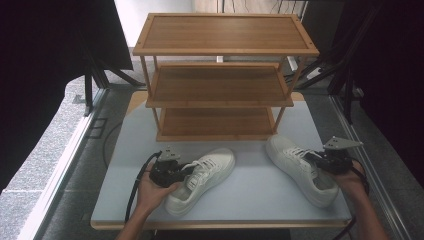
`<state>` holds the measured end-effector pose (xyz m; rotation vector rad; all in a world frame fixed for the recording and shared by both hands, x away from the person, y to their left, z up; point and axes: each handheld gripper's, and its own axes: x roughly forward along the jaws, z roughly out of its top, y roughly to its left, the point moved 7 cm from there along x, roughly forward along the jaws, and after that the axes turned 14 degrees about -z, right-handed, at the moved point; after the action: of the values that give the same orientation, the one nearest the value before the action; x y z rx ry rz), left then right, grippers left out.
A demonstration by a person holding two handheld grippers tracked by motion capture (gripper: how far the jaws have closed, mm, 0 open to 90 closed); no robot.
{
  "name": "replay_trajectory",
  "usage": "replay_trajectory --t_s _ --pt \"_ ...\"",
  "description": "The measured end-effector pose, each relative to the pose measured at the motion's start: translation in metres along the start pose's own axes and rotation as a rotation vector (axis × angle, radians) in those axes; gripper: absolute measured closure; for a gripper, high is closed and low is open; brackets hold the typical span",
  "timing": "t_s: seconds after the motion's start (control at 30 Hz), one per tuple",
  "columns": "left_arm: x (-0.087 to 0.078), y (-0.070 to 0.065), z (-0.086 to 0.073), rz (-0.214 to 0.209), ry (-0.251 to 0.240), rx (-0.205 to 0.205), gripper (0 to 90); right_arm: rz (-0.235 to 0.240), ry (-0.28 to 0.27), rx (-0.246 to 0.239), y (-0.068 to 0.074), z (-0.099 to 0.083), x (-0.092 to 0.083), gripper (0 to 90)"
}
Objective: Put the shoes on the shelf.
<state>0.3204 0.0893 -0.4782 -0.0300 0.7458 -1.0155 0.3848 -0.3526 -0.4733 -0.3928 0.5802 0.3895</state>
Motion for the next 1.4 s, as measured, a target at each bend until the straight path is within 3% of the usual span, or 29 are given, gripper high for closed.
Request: replay_trajectory --t_s 0.07,0.13,0.27,0.4,0.6,0.77,0.97,1.03,1.2,1.4 --pt "-0.007 -0.003 0.003 -0.025 -0.033 -0.008 79.0 0.021 -0.039 0.043 0.003 0.002 -0.008 83.7" --pt "-0.015 -0.006 0.004 -0.041 -0.077 -0.015 78.8 0.057 -0.089 0.12 0.004 0.004 -0.018 83.7" --pt "-0.038 -0.01 0.008 -0.137 -0.243 -0.091 78.8 0.14 -0.202 0.314 0.01 0.008 -0.041 83.7" --pt "-0.056 -0.017 0.014 -0.216 -0.363 -0.133 78.9 0.176 -0.265 0.377 0.018 0.014 -0.056 83.6" --pt "-0.086 -0.026 0.03 -0.313 -0.529 -0.168 78.9 0.224 -0.342 0.425 0.028 0.032 -0.073 83.5" --pt "-0.103 -0.031 0.04 -0.347 -0.599 -0.167 79.2 0.25 -0.388 0.472 0.034 0.048 -0.083 83.4" --pt "-0.118 -0.035 0.055 -0.337 -0.642 -0.148 79.3 0.273 -0.451 0.547 0.038 0.073 -0.093 83.4" --pt "-0.121 -0.034 0.061 -0.335 -0.659 -0.15 79.3 0.271 -0.462 0.55 0.039 0.077 -0.095 83.4" --pt "-0.123 -0.03 0.077 -0.349 -0.692 -0.172 79.3 0.27 -0.485 0.565 0.042 0.1 -0.101 83.4" --pt "-0.115 -0.025 0.096 -0.343 -0.7 -0.182 79.2 0.262 -0.505 0.583 0.045 0.124 -0.096 83.4"
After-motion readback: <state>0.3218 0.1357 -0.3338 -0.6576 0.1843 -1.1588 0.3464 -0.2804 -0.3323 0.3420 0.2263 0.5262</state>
